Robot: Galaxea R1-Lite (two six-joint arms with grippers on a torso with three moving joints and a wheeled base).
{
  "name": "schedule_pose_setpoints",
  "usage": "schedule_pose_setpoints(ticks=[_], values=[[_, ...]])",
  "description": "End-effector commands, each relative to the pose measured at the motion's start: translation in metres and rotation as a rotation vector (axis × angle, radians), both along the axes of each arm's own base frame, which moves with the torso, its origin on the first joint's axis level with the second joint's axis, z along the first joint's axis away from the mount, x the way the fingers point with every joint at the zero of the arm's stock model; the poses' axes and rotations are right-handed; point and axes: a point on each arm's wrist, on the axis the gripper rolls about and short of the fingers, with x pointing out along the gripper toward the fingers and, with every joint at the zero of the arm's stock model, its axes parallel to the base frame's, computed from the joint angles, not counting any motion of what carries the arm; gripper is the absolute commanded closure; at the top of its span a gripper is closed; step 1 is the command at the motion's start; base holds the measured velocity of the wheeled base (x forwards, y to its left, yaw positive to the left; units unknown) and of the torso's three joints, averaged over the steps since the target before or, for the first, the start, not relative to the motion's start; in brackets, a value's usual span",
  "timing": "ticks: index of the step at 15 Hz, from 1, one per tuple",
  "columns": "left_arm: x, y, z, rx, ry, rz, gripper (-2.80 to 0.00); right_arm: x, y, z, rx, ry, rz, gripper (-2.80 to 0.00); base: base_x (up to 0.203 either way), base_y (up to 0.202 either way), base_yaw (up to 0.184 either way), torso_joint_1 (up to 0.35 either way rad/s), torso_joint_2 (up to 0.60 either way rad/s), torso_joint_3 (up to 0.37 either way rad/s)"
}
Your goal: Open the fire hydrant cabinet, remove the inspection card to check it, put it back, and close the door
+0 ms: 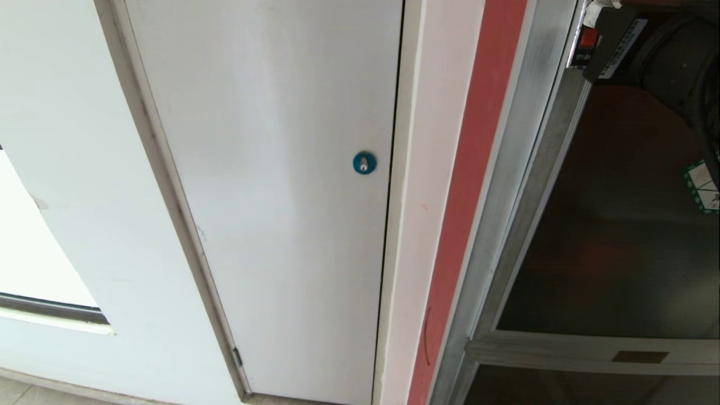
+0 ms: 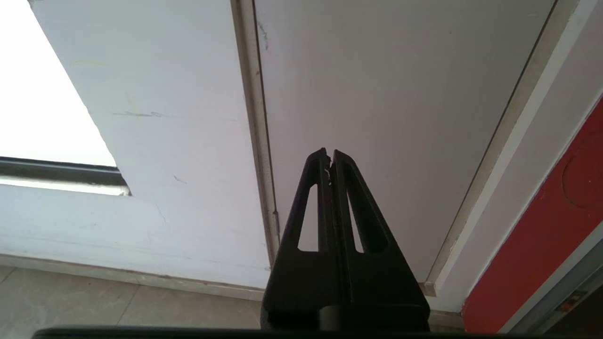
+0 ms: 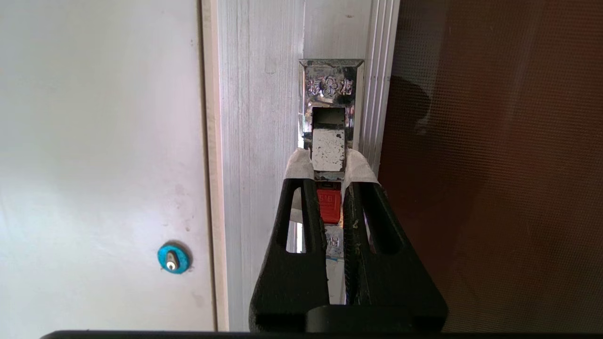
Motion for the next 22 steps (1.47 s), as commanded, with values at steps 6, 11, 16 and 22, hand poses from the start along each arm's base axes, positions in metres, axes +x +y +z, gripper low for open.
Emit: schedule_pose_setpoints(ticks=[6,11,16,22], values=[[0.0,0.0,-0.002,-0.001,0.005,-0.001,0.0,-0.019,-0.01,0.004,0.018,-0.027,-0.001,0.0,0.0,0.0,0.0,0.0,0.0,0.0],[0.0,0.0,-0.002,-0.001,0.005,0.0,0.0,-0.031,-0.018,0.007,0.028,-0.044,-0.002,0.0,0.0,0.0,0.0,0.0,0.0,0.0],[0.0,0.0,-0.002,0.001,0.005,0.001,0.0,-0.029,-0.016,-0.002,0.011,-0.016,-0.001,0.0,0.0,0.0,0.0,0.0,0.0,0.0],[0.0,0.0,-0.002,0.0,0.005,0.0,0.0,-0.028,-0.015,-0.008,-0.001,0.003,-0.002,0.0,0.0,0.0,0.0,0.0,0.0,0.0]])
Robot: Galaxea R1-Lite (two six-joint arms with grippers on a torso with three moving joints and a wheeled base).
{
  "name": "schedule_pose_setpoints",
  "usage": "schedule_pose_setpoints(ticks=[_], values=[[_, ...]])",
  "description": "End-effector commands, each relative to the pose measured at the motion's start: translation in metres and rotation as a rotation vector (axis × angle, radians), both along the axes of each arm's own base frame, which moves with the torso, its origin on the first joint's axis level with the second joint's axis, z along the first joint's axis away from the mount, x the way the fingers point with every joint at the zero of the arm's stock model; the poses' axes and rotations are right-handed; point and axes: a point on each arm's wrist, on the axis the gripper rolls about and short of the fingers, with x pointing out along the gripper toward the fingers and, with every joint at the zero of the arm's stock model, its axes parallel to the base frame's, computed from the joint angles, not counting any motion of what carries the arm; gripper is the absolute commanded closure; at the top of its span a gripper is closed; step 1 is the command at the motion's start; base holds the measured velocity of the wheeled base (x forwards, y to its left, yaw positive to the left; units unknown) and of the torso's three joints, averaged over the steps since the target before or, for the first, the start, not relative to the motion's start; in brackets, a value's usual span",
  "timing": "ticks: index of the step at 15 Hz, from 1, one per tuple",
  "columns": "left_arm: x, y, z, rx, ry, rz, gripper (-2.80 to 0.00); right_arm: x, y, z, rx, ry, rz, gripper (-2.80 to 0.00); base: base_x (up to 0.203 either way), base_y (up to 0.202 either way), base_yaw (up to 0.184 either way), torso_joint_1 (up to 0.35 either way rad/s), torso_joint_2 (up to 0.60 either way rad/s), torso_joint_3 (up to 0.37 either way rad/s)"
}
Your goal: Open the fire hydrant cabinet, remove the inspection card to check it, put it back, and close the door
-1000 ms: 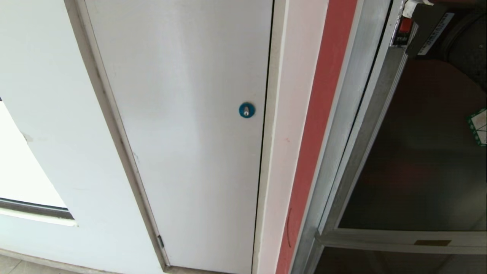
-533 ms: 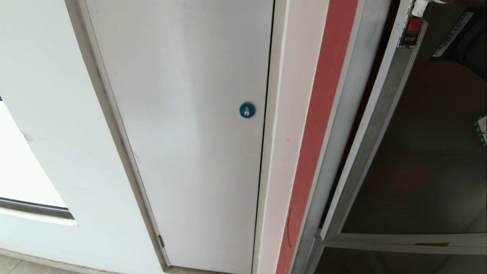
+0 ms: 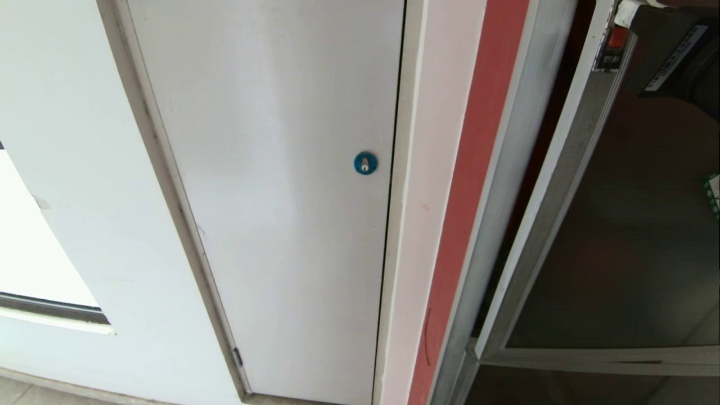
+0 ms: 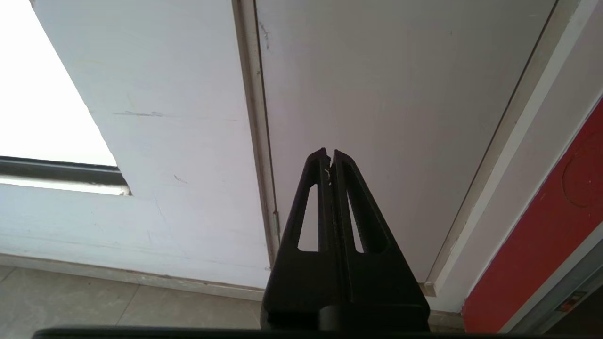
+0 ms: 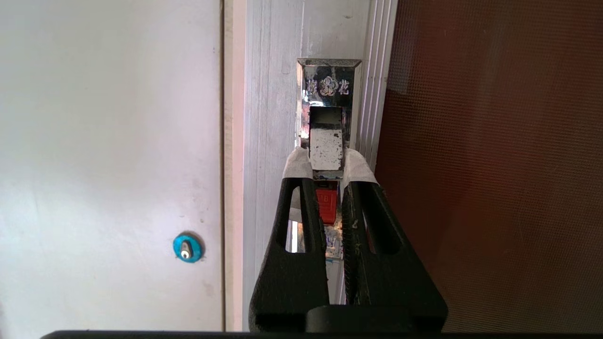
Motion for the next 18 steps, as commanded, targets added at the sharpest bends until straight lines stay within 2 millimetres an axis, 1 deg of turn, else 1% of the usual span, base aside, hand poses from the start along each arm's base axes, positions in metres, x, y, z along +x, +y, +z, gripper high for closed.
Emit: schedule_pose_setpoints(ticks=[1,2,3,12,18], values=[[0.0,0.0,-0.002,0.001,0.005,0.0,0.0,0.0,0.0,-0.001,-0.004,0.007,-0.006,0.0,0.0,0.0,0.0,0.0,0.0,0.0],[0.0,0.0,-0.002,0.001,0.005,0.001,0.0,-0.001,-0.001,0.0,-0.004,0.004,-0.005,0.0,0.0,0.0,0.0,0.0,0.0,0.0],[0.0,0.0,-0.002,0.0,0.005,0.0,0.0,-0.001,0.0,0.0,-0.003,0.002,-0.002,-2.8,0.0,0.0,0.0,0.0,0.0,0.0],[0.0,0.0,-0.002,-0.001,0.005,0.001,0.0,-0.004,-0.001,0.0,-0.003,-0.001,0.003,-2.8,0.0,0.0,0.0,0.0,0.0,0.0],[0.0,0.0,-0.002,-0.001,0.005,0.001,0.0,-0.014,0.002,-0.007,-0.014,0.011,0.046,-2.8,0.0,0.0,0.0,0.0,0.0,0.0]])
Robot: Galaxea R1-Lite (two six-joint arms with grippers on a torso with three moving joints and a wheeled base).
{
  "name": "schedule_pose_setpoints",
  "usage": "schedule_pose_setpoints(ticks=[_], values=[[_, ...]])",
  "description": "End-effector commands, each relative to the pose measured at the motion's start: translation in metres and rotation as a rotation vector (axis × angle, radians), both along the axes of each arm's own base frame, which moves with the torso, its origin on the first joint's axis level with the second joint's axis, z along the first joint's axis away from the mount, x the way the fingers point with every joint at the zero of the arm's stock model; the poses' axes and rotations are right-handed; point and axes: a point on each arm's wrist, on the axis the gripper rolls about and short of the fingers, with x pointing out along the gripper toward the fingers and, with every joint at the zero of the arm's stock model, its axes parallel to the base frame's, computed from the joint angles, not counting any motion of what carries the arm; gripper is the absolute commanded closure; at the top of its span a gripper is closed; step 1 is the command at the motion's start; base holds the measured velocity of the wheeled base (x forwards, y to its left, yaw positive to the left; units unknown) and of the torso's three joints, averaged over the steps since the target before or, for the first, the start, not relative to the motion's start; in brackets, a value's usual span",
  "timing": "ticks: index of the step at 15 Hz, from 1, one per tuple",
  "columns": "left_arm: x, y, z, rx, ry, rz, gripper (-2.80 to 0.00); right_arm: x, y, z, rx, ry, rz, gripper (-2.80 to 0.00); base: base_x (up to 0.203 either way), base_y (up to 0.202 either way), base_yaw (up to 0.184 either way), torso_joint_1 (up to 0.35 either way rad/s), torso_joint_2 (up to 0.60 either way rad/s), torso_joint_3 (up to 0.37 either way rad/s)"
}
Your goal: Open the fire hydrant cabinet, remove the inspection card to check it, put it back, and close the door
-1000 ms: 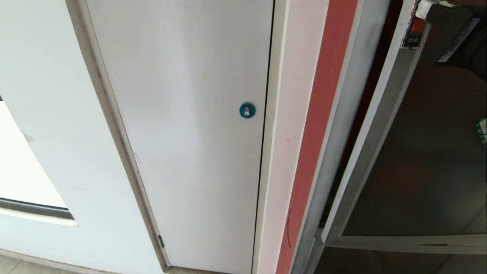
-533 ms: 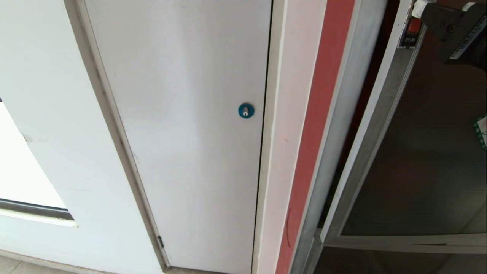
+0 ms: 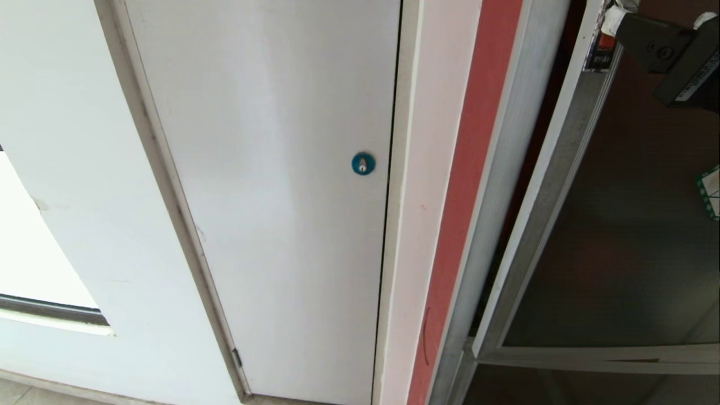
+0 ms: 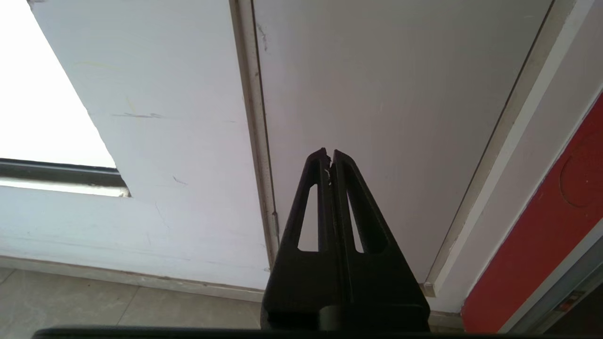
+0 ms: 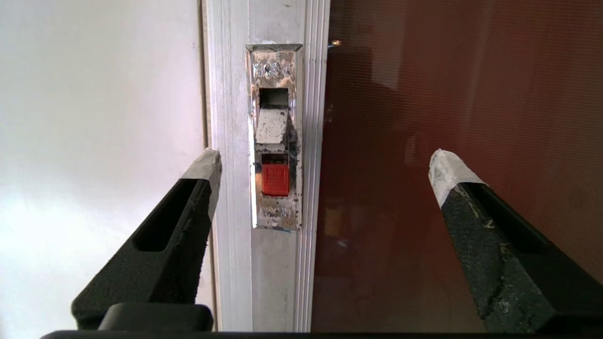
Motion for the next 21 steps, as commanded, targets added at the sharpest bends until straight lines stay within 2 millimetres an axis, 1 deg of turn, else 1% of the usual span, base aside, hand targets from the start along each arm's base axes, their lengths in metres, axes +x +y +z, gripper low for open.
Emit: schedule_pose_setpoints(ticks=[1,5,9,10,17,19,21], values=[[0.0,0.0,-0.002,0.0,0.005,-0.001,0.0,-0.002,0.0,-0.001,-0.002,0.0,0.004,-2.8,0.0,0.0,0.0,0.0,0.0,0.0],[0.0,0.0,-0.002,-0.001,0.005,-0.001,0.0,-0.009,-0.005,-0.005,-0.015,0.002,0.0,-2.8,0.0,0.0,0.0,0.0,0.0,0.0],[0.0,0.0,-0.002,0.0,0.005,0.0,0.0,-0.025,-0.015,-0.016,-0.028,0.012,-0.005,-2.8,0.0,0.0,0.0,0.0,0.0,0.0],[0.0,0.0,-0.002,-0.001,0.005,0.001,0.0,-0.03,-0.018,-0.018,-0.038,0.021,-0.007,0.0,0.0,0.0,0.0,0.0,0.0,0.0],[0.0,0.0,-0.002,0.0,0.005,0.0,0.0,-0.076,-0.049,-0.02,-0.04,0.038,-0.022,0.0,0.0,0.0,0.0,0.0,0.0,0.0],[0.0,0.0,-0.002,-0.001,0.005,0.001,0.0,-0.094,-0.061,-0.026,-0.039,0.054,-0.042,0.0,0.0,0.0,0.0,0.0,0.0,0.0],[0.0,0.0,-0.002,0.0,0.005,0.0,0.0,-0.109,-0.071,-0.037,-0.044,0.076,-0.069,0.0,0.0,0.0,0.0,0.0,0.0,0.0]])
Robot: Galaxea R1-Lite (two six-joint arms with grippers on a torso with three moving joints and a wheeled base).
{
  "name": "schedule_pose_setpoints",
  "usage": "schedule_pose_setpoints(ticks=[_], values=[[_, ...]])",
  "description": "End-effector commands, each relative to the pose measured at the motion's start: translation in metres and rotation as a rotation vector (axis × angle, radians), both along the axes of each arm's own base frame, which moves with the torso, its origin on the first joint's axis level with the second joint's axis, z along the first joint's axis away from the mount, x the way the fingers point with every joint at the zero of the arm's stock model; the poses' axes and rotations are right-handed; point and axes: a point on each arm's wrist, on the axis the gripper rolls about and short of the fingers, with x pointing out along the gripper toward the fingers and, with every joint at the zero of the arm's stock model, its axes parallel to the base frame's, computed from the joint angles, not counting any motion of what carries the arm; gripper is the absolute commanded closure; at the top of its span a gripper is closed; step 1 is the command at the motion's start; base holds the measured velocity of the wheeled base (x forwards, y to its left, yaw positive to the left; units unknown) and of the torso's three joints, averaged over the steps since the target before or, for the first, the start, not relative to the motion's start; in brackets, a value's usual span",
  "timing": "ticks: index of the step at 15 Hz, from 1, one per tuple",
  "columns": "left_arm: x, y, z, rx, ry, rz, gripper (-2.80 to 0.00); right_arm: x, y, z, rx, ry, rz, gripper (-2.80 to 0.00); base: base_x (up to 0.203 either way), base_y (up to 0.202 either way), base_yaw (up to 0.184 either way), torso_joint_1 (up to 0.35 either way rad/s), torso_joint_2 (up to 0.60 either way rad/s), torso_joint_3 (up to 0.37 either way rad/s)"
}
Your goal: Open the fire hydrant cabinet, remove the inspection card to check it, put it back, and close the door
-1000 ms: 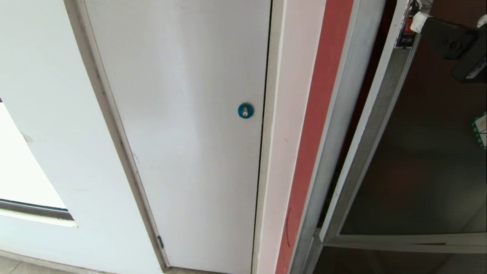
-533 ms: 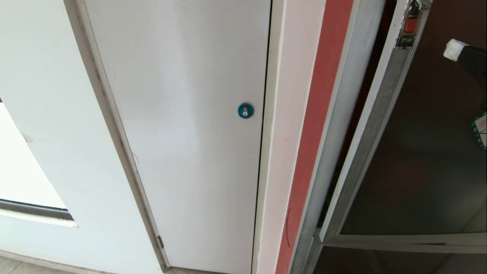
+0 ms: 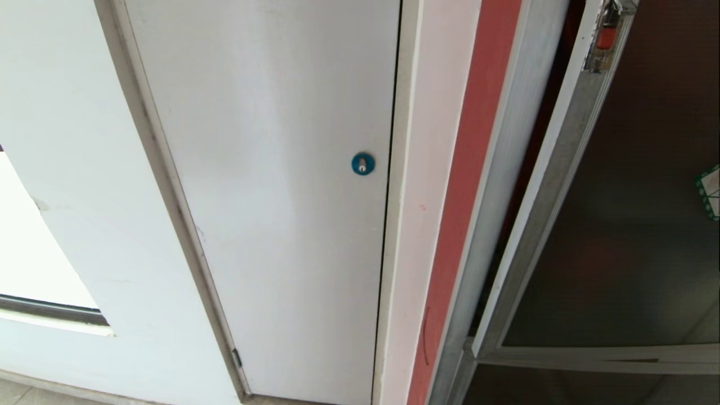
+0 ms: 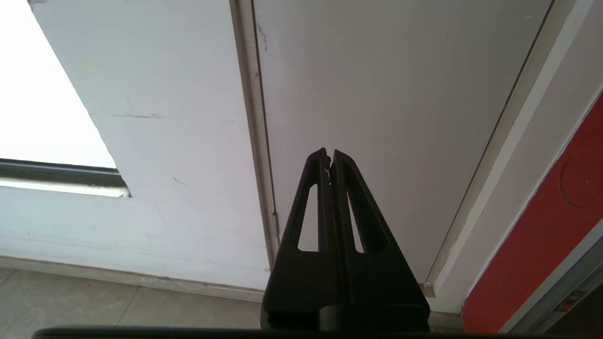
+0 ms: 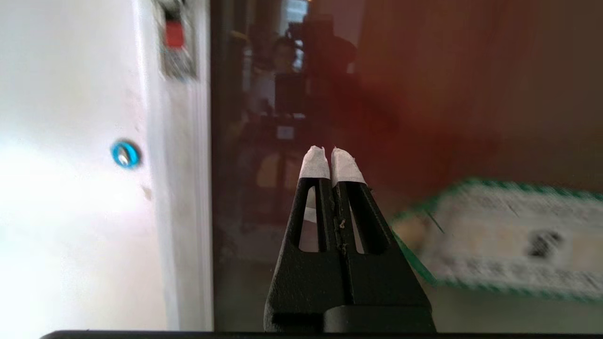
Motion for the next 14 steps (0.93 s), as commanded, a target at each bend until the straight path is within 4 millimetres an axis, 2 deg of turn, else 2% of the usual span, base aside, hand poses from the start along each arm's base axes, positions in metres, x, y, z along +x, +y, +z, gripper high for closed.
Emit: schedule_pose_setpoints(ticks=[1,4,7,10,13,14], values=[[0.0,0.0,-0.002,-0.001,0.005,-0.001,0.0,-0.02,-0.015,-0.005,0.023,-0.034,-0.042,0.0,0.0,0.0,0.0,0.0,0.0,0.0],[0.0,0.0,-0.002,-0.001,0.005,-0.001,0.0,-0.04,-0.03,-0.005,0.043,-0.083,-0.177,0.0,0.0,0.0,0.0,0.0,0.0,0.0],[0.0,0.0,-0.002,-0.001,0.005,0.0,0.0,-0.075,-0.044,-0.008,0.051,-0.126,-0.311,0.0,0.0,0.0,0.0,0.0,0.0,0.0],[0.0,0.0,-0.002,0.0,0.005,-0.001,0.0,-0.116,-0.048,-0.023,0.042,-0.132,-0.462,0.0,0.0,0.0,0.0,0.0,0.0,0.0],[0.0,0.0,-0.002,-0.001,0.005,0.0,0.0,-0.147,-0.046,-0.044,0.035,-0.136,-0.524,0.0,0.0,0.0,0.0,0.0,0.0,0.0],[0.0,0.0,-0.002,-0.001,0.005,0.0,0.0,-0.152,-0.045,-0.054,0.03,-0.127,-0.526,0.0,0.0,0.0,0.0,0.0,0.0,0.0]])
